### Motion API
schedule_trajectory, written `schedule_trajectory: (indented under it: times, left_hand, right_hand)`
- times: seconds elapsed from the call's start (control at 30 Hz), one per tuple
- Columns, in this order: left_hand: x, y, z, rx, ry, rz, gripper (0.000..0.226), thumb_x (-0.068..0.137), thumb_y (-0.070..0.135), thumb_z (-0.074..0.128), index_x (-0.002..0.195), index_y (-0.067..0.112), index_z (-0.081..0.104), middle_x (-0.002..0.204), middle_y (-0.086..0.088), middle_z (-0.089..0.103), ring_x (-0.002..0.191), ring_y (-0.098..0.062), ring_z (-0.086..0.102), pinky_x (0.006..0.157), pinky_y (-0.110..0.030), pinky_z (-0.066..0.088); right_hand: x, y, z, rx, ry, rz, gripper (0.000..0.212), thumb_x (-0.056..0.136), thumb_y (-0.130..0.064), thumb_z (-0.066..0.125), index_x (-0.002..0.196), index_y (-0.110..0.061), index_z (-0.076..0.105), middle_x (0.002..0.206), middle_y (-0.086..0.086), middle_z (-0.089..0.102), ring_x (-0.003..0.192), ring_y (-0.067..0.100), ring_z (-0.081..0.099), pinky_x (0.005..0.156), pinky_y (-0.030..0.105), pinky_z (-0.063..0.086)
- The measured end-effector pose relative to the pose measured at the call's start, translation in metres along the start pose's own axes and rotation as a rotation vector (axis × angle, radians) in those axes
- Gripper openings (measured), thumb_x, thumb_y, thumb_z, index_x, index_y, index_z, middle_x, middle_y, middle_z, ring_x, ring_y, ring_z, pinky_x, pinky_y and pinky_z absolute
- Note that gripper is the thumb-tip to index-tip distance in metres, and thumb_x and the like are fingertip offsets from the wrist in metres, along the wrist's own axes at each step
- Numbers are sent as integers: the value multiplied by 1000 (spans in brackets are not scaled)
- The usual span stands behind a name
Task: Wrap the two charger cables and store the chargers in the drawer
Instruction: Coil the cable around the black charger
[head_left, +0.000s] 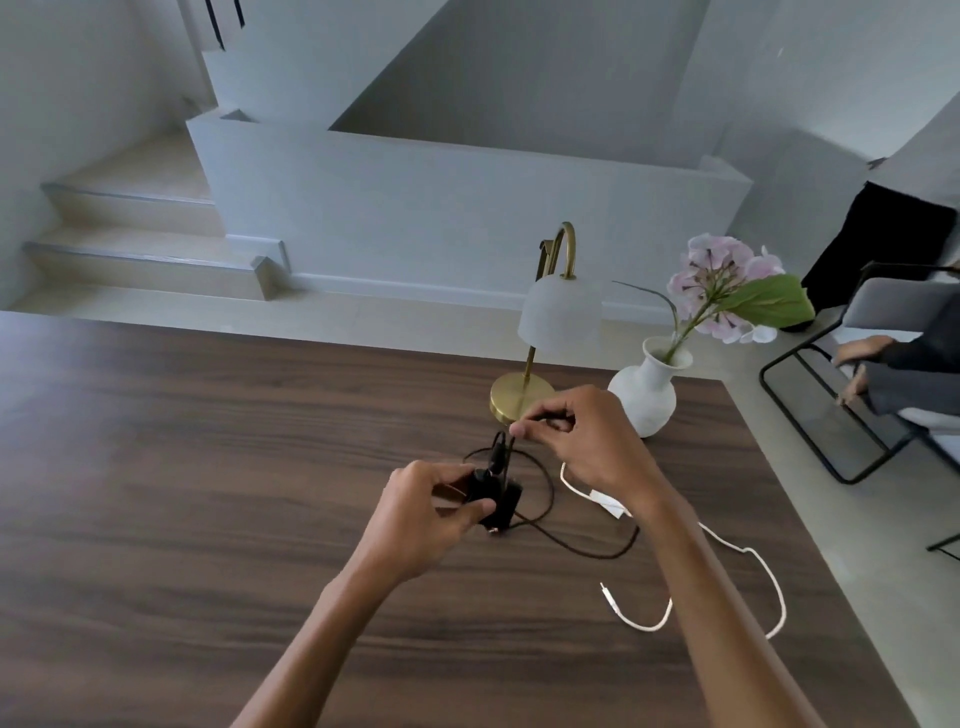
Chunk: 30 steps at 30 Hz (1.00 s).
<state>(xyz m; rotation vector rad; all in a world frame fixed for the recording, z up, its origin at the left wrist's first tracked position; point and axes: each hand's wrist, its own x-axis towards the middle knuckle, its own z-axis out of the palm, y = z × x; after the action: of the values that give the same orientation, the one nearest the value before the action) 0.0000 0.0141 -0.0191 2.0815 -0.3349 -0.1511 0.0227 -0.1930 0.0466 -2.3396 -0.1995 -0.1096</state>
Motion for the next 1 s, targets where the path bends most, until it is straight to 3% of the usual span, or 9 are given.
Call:
schedule_trajectory:
  times: [0.07,0.13,0.27,0.37,0.53,0.63,0.7,0.87,1.0]
  left_hand:
    - [-4,2,-2,-110,-41,-8,31,84,21,80,114,25,77,101,13,80,95,0,75,93,-30,60]
    - [-7,7,-3,-252,-33,-17,30,85,15,79,115,18,76,103,6,81,95,-8,77,92,-33,61]
    - [-10,14,-8,-519,31,-37,29,86,6,75,115,8,75,103,-6,81,99,-21,78,91,-36,61]
    - [-9,18,-17,-626,148,-80,32,80,15,77,112,12,76,102,-4,82,97,-19,78,86,-27,62]
    - [-8,13,-18,-527,371,-167,27,79,16,83,106,17,78,92,2,82,86,-8,79,75,-17,61]
    - [-11,12,-13,-477,428,-183,30,80,17,83,109,13,78,95,1,82,87,-7,78,78,-21,62]
    - [-12,13,-11,-406,449,-169,32,80,19,83,112,13,77,97,3,81,88,-4,77,81,-22,62]
    - [-19,16,-12,-106,375,-35,33,81,18,82,113,26,75,99,13,79,90,4,74,83,-19,61]
    - [-26,16,-15,-85,237,-30,32,81,20,83,112,25,78,98,14,80,86,7,74,82,-16,60]
  right_hand:
    - [4,9,6,122,64,15,21,76,-42,81,75,-22,79,52,-9,62,50,11,51,58,31,42]
    - [4,18,16,264,101,82,16,76,-38,82,77,-22,81,73,2,78,73,24,72,72,39,54]
    - [-12,28,49,451,38,176,9,88,-16,74,85,-20,81,86,6,81,79,10,71,80,29,54]
    - [-32,31,72,428,40,241,14,93,-18,68,90,-19,82,64,-4,72,62,1,59,64,15,46]
    - [-58,9,79,235,-27,128,18,95,-32,65,88,-25,80,75,6,75,58,5,59,64,28,52]
    - [-63,-6,69,69,-46,86,21,96,-38,61,88,-27,77,72,6,73,61,18,60,64,37,50]
    - [-64,-16,60,16,-67,82,21,95,-38,61,85,-26,76,67,7,69,55,14,52,62,38,47]
    - [-61,-37,31,-88,-78,84,21,92,-39,66,78,-26,76,53,-16,61,52,5,53,54,20,41]
    - [-42,-42,8,-13,-32,40,21,86,-41,73,76,-22,78,41,-8,38,45,9,32,51,25,29]
